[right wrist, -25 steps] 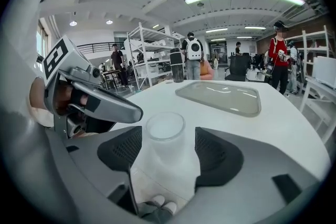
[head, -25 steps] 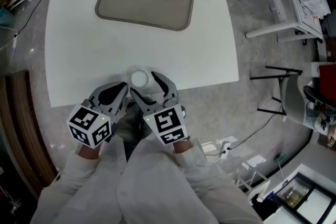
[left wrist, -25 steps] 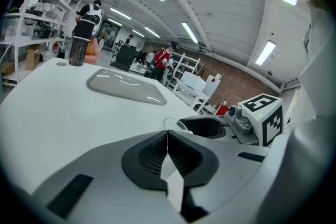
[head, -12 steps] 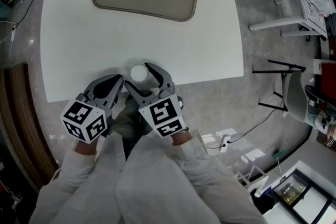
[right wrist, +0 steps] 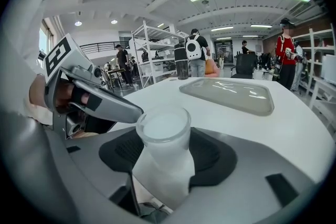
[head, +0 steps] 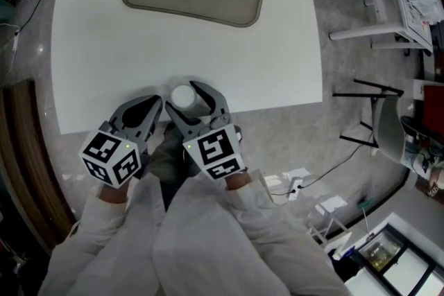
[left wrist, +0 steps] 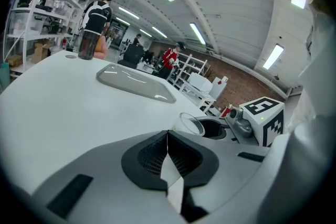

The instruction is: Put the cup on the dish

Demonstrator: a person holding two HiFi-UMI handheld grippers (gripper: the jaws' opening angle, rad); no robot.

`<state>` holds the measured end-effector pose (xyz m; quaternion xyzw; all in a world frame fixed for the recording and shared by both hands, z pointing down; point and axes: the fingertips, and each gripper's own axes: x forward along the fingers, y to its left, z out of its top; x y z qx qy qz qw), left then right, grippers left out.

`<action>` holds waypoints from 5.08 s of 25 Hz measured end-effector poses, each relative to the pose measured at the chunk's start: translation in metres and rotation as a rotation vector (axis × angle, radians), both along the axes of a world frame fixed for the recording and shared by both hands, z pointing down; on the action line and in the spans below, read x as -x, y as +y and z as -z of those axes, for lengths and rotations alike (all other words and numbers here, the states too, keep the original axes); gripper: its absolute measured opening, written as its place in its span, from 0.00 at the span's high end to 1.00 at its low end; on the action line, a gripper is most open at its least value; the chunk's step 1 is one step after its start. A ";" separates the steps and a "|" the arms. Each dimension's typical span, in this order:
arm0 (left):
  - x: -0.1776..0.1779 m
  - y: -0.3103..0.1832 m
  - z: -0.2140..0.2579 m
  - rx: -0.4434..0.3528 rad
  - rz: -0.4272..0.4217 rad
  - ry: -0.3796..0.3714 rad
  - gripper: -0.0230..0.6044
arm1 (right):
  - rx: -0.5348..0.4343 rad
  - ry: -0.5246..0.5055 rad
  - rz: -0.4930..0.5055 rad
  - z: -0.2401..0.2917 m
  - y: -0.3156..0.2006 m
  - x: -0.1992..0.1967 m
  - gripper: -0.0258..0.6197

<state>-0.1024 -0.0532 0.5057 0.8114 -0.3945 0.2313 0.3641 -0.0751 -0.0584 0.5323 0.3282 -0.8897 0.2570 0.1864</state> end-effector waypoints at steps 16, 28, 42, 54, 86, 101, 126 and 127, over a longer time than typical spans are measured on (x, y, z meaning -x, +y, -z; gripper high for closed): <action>0.002 -0.003 0.006 -0.009 -0.003 0.013 0.95 | 0.002 0.009 0.011 0.007 0.000 0.003 0.53; 0.011 -0.016 0.045 -0.107 -0.060 0.003 0.95 | -0.067 -0.003 0.031 0.060 -0.006 0.012 0.53; 0.028 -0.039 0.106 -0.228 -0.122 0.034 0.95 | -0.149 0.007 -0.082 0.116 -0.027 0.011 0.53; 0.022 -0.072 0.122 -0.259 -0.184 0.060 0.95 | -0.158 -0.019 -0.145 0.135 -0.067 0.004 0.53; -0.027 -0.260 0.046 -0.168 -0.113 0.042 0.95 | -0.104 -0.071 -0.075 0.059 -0.285 -0.029 0.53; -0.015 -0.302 -0.020 -0.041 -0.115 0.054 0.95 | -0.062 -0.037 -0.032 -0.011 -0.343 -0.006 0.53; -0.017 -0.304 -0.050 0.034 -0.127 0.053 0.95 | -0.056 -0.059 -0.026 -0.037 -0.347 -0.002 0.53; -0.018 -0.304 -0.050 0.036 -0.127 0.055 0.95 | -0.055 -0.062 -0.028 -0.037 -0.347 -0.003 0.53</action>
